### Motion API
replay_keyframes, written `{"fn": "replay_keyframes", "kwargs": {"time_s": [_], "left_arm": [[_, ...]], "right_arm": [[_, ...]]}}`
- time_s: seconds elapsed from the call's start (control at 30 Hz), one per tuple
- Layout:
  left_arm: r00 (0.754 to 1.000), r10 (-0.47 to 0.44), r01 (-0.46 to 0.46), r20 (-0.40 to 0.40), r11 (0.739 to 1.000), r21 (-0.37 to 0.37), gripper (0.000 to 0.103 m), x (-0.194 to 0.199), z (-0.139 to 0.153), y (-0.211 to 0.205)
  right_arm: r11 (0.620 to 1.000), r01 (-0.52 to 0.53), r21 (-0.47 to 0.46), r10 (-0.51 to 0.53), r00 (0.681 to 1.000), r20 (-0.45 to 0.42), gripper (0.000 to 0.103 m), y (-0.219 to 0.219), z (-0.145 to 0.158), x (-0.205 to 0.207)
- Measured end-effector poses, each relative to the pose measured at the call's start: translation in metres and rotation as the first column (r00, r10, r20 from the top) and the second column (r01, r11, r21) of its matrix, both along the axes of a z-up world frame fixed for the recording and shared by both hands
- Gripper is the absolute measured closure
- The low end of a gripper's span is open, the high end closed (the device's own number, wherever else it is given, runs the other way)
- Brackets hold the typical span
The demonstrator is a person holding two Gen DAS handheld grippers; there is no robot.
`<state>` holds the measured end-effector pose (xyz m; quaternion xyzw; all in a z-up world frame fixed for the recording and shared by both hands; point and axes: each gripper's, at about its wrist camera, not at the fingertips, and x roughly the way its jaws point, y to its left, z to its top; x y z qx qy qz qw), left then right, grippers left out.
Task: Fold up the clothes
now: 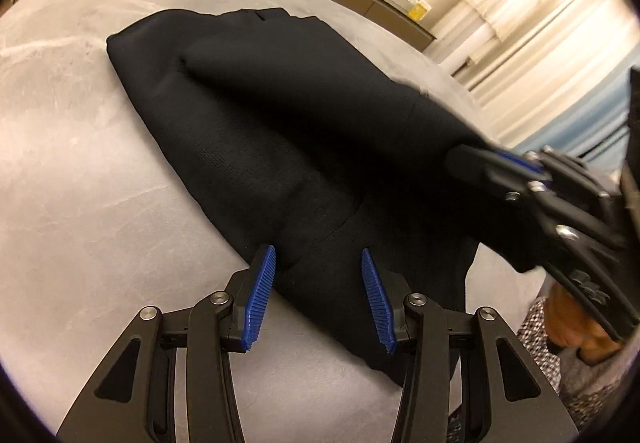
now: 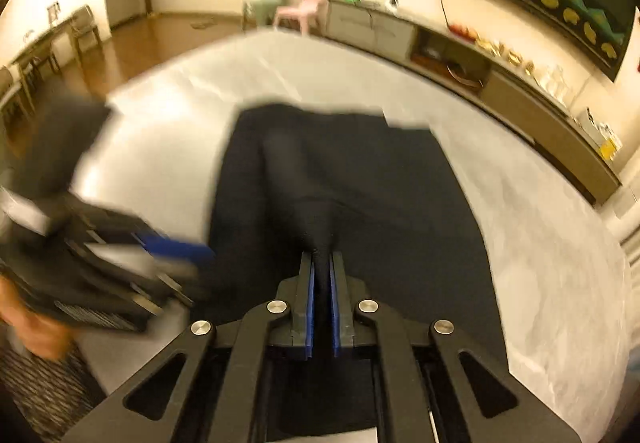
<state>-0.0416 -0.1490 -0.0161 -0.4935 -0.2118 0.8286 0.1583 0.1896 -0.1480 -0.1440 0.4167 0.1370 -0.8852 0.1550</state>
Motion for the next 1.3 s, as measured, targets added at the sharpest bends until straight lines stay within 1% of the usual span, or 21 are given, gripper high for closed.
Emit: {"fn": "replay_keyframes", "kwargs": {"time_s": [0.1, 0.13, 0.17, 0.23, 0.27, 0.37, 0.4, 0.43, 0.5, 0.57, 0.63, 0.73, 0.8, 0.87, 0.9, 0.93, 1.0, 1.1, 1.13, 1.2, 1.3], "left_arm": [[1.0, 0.026, -0.027, 0.013, 0.999, 0.046, 0.056, 0.001, -0.002, -0.008], [0.999, 0.046, -0.048, 0.026, 0.998, 0.049, 0.06, 0.002, -0.004, -0.014], [0.997, 0.064, -0.066, 0.036, 0.996, 0.055, 0.058, 0.005, -0.006, -0.021], [0.991, 0.131, -0.132, 0.031, 0.99, 0.043, 0.059, 0.006, -0.003, -0.041], [0.986, 0.165, -0.166, 0.028, 0.985, 0.038, 0.059, 0.006, -0.001, -0.051], [0.965, 0.263, -0.262, -0.01, 0.964, 0.053, 0.059, 0.007, 0.01, -0.079], [0.945, 0.324, -0.322, -0.039, 0.945, 0.052, 0.059, 0.006, 0.016, -0.082], [0.948, 0.312, -0.311, -0.056, 0.95, 0.037, 0.059, 0.001, 0.021, -0.077], [0.956, 0.281, -0.282, -0.088, 0.959, 0.005, 0.059, -0.008, 0.032, -0.066], [0.963, 0.247, -0.253, -0.11, 0.967, -0.041, 0.058, -0.016, 0.04, -0.053], [0.97, 0.211, -0.223, -0.119, 0.969, -0.102, 0.058, -0.023, 0.043, -0.038], [0.977, 0.174, -0.192, -0.123, 0.969, -0.152, 0.058, -0.034, 0.047, -0.021], [0.98, 0.157, -0.177, -0.123, 0.969, -0.171, 0.058, -0.04, 0.05, -0.012], [0.982, 0.139, -0.161, -0.128, 0.969, -0.186, 0.058, -0.046, 0.053, -0.005], [0.982, 0.133, -0.157, -0.132, 0.969, -0.193, 0.058, -0.052, 0.055, -0.003], [0.983, 0.127, -0.153, -0.136, 0.968, -0.2, 0.058, -0.059, 0.056, 0.0], [0.983, 0.115, -0.144, -0.144, 0.967, -0.209, 0.058, -0.068, 0.056, 0.003], [0.985, 0.104, -0.132, -0.136, 0.968, -0.211, 0.058, -0.078, 0.049, 0.005], [0.986, 0.103, -0.128, -0.128, 0.969, -0.21, 0.058, -0.08, 0.045, 0.006], [0.988, 0.111, -0.133, -0.107, 0.965, -0.228, 0.058, -0.081, 0.033, 0.001], [0.989, 0.135, -0.146, -0.065, 0.962, -0.231, 0.058, -0.077, 0.018, -0.012]], "right_arm": [[0.998, -0.056, -0.003, 0.056, 0.998, 0.039, 0.096, -0.022, -0.003, -0.003], [0.998, -0.067, 0.004, 0.067, 0.995, 0.068, 0.096, -0.04, -0.009, -0.043], [0.997, -0.075, 0.005, 0.074, 0.993, 0.096, 0.094, -0.052, -0.018, -0.066], [0.998, -0.068, -0.017, 0.07, 0.989, 0.128, 0.08, -0.057, -0.045, -0.053], [0.998, -0.059, -0.032, 0.063, 0.991, 0.122, 0.073, -0.053, -0.046, -0.03], [0.995, -0.023, -0.092, 0.032, 0.995, 0.098, 0.073, -0.031, -0.038, 0.005], [0.993, -0.012, -0.113, 0.022, 0.996, 0.091, 0.072, -0.023, -0.035, 0.017], [0.993, -0.01, -0.121, 0.021, 0.996, 0.09, 0.072, -0.02, -0.034, 0.025], [0.998, -0.05, -0.045, 0.055, 0.994, 0.098, 0.07, -0.029, -0.05, 0.043], [0.994, -0.08, 0.072, 0.075, 0.995, 0.062, 0.07, -0.034, -0.064, 0.057], [0.975, -0.09, 0.203, 0.089, 0.996, 0.016, 0.07, -0.048, -0.077, 0.026], [0.912, 0.025, 0.409, -0.003, 0.998, -0.057, 0.07, -0.014, -0.093, 0.029], [0.882, 0.111, 0.457, -0.094, 0.994, -0.06, 0.07, 0.028, -0.097, 0.019], [0.894, 0.142, 0.424, -0.143, 0.989, -0.031, 0.07, 0.064, -0.089, 0.029], [0.919, 0.122, 0.375, -0.133, 0.991, 0.005, 0.07, 0.079, -0.075, 0.062], [0.947, 0.11, 0.3, -0.127, 0.991, 0.037, 0.07, 0.092, -0.061, 0.09], [0.99, 0.119, 0.071, -0.125, 0.989, 0.084, 0.069, 0.111, -0.037, 0.125], [0.966, 0.187, -0.178, -0.174, 0.981, 0.089, 0.069, 0.132, -0.014, 0.147], [0.951, 0.232, -0.203, -0.22, 0.972, 0.078, 0.069, 0.138, -0.014, 0.152], [0.937, 0.297, -0.184, -0.287, 0.955, 0.079, 0.067, 0.141, -0.026, 0.149], [0.957, 0.276, -0.094, -0.262, 0.955, 0.142, 0.067, 0.127, -0.061, 0.115]]}}
